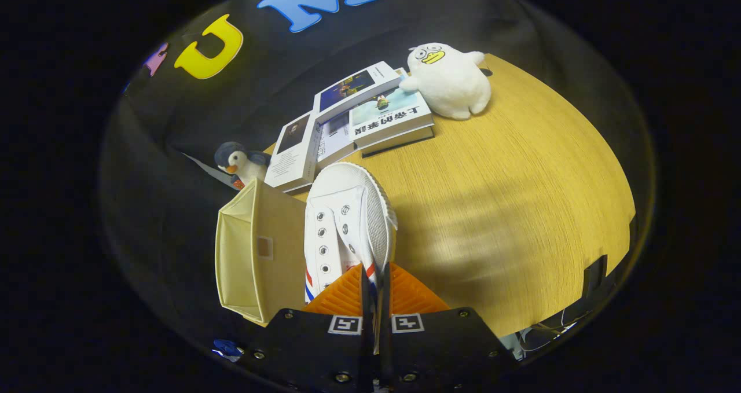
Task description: Open the storage box then place both shoes into the box .Put the left shoe in first, then the right shoe, with the right side of both shoes facing outward in a uniform manner.
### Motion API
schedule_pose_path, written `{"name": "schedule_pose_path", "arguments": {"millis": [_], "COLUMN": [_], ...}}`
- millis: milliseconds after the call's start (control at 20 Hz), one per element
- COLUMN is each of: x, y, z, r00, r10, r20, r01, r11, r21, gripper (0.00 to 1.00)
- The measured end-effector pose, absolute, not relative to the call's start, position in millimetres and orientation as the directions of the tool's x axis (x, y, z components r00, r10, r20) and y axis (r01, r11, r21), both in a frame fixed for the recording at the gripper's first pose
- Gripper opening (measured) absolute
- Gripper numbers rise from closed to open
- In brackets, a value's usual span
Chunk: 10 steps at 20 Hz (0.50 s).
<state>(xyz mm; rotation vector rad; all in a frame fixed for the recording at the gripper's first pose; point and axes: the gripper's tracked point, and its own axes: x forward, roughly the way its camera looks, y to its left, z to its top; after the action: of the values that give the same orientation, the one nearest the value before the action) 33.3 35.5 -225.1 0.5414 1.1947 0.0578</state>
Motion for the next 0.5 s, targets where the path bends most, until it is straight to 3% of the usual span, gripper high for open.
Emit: {"name": "schedule_pose_path", "arguments": {"millis": [500], "x": [70], "y": [127], "z": [-178], "r00": [0.419], "r10": [0.386], "r20": [-0.822], "r01": [0.129], "r11": [0.871], "r21": [0.474], "gripper": [0.04]}}
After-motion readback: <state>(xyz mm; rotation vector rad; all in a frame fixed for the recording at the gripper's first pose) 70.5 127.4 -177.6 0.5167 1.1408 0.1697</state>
